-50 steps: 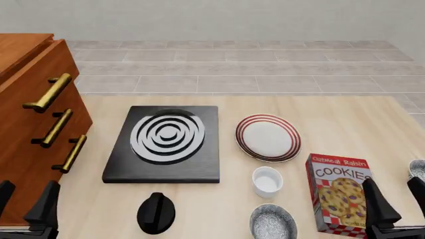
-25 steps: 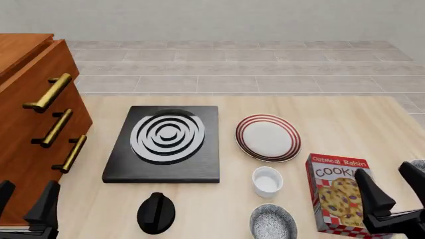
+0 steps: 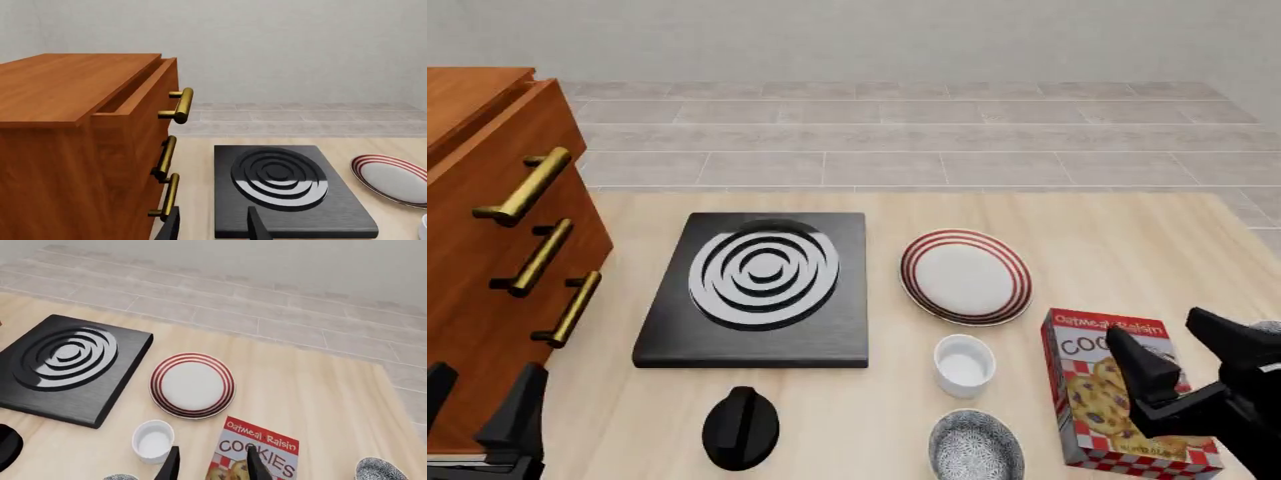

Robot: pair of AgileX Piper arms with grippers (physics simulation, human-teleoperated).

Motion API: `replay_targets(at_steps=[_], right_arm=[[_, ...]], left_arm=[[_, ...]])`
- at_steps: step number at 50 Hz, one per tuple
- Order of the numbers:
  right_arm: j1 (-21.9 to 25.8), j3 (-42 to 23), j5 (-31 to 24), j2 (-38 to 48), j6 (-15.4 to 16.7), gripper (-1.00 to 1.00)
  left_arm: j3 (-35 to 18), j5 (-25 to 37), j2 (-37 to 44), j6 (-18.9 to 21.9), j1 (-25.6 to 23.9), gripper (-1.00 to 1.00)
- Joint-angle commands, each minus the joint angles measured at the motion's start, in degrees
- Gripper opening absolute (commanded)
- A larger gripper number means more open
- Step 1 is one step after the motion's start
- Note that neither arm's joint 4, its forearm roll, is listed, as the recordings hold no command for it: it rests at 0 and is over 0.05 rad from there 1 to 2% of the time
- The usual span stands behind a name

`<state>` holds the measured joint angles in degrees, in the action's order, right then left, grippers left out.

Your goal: Pick the akita bowl next to the ramekin and place it on the plate.

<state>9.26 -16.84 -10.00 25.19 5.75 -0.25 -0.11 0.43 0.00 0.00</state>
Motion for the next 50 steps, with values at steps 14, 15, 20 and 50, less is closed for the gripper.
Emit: replay_targets(at_steps=[14,15,20,50], right_arm=[[5.39,-0.37,0.24,15.74,-2.94,1.00],[6.57,-0.91,0.06,16.90,-5.24,1.00],[6.88,-2.46,-1.29,17.99,-4.77,1.00],[12.43,-0.49,3.14,30.63,-8.75,1.00]], left_arm=[[0.00,0.00,0.00,0.00,0.00,1.00],[0.00,0.00,0.00,0.00,0.00,1.00],[0.00,0.00,0.00,0.00,0.00,1.00],[0.00,0.00,0.00,0.00,0.00,1.00]])
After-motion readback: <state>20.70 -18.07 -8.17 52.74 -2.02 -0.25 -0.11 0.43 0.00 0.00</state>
